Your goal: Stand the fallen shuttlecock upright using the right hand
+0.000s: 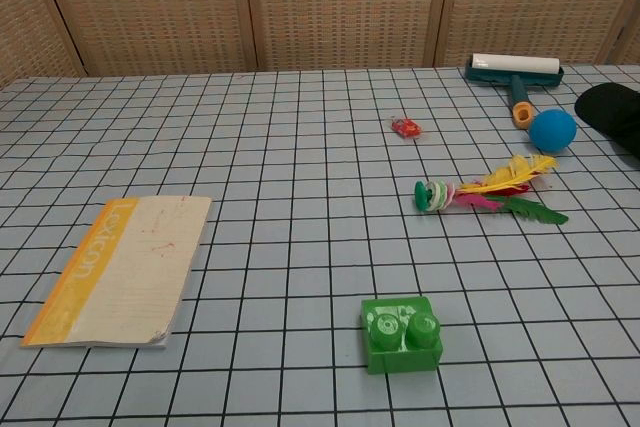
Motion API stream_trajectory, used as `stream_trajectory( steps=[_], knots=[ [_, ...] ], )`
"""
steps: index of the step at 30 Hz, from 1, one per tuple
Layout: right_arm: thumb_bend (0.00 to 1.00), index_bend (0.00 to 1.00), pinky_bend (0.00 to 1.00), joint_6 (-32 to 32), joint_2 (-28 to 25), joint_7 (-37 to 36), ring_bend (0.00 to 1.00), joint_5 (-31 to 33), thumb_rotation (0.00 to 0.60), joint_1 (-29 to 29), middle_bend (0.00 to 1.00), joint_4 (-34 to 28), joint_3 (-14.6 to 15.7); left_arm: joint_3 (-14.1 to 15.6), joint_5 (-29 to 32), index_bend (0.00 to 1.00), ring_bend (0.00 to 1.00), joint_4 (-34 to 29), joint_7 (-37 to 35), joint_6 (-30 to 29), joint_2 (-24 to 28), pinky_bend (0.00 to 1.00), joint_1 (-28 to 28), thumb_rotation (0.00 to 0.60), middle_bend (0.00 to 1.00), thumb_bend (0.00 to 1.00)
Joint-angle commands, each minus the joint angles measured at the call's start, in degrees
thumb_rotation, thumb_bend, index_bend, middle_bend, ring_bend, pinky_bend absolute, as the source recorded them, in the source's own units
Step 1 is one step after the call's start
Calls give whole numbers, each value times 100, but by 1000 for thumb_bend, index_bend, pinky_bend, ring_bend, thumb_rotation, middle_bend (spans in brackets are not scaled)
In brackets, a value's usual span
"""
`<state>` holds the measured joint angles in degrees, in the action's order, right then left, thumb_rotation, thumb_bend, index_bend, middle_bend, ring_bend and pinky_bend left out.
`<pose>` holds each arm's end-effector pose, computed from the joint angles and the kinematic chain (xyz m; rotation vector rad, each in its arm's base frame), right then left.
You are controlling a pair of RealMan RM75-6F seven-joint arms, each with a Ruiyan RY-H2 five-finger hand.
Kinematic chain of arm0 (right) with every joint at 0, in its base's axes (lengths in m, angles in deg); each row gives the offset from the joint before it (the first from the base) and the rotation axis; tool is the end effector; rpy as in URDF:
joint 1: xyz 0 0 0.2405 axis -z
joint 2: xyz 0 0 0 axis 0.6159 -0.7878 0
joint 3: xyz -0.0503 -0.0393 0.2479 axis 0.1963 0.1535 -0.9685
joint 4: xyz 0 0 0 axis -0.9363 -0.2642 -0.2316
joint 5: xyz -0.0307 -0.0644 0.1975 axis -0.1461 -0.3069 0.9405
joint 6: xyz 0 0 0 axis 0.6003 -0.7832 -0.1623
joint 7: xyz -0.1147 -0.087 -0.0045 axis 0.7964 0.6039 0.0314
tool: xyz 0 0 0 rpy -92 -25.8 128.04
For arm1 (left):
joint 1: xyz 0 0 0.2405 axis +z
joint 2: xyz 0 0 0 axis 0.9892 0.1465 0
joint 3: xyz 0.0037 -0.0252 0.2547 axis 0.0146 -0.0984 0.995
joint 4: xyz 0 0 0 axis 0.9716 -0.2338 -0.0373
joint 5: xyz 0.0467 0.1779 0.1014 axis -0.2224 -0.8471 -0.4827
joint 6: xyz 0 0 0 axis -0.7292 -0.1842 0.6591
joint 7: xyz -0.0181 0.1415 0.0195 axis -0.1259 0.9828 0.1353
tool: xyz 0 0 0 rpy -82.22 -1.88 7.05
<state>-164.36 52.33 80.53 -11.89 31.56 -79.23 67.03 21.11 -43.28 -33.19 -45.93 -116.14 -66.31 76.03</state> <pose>-0.3175 -0.1848 0.1610 1.3641 -0.7504 0.8324 -0.2811 0.1752 0.1629 -1.4365 -0.9185 -0.9886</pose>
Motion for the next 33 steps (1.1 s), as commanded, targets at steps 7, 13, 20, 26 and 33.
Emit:
stream_trajectory(
  steps=[7, 13, 20, 26, 33],
  knots=[
    [0, 0, 0, 715, 79, 7, 0, -103, 600, -471, 0, 209, -205, -32, 69, 0, 0, 37, 63, 65, -58, 0, -27, 600, 0, 0],
    [117, 127, 0, 1794, 170, -100, 0, -295, 600, -1484, 0, 622, -589, -67, 184, 0, 0, 29, 214, 185, -146, 0, -79, 600, 0, 0],
    [468, 338, 0, 3376, 348, -321, 0, 192, 600, -2453, 0, 912, -869, -132, 374, 0, 0, 53, 388, 313, -232, 0, -137, 600, 0, 0],
    [563, 354, 0, 4701, 744, -9, 0, 878, 600, -3196, 0, 1528, -961, -238, 713, 0, 0, 126, 557, 556, -325, 0, -245, 600, 0, 0],
    [566, 360, 0, 4989, 1344, 245, 0, 1008, 600, -3526, 0, 2421, -855, -285, 930, 0, 0, 162, 731, 727, -413, 0, -329, 600, 0, 0]
  ],
)
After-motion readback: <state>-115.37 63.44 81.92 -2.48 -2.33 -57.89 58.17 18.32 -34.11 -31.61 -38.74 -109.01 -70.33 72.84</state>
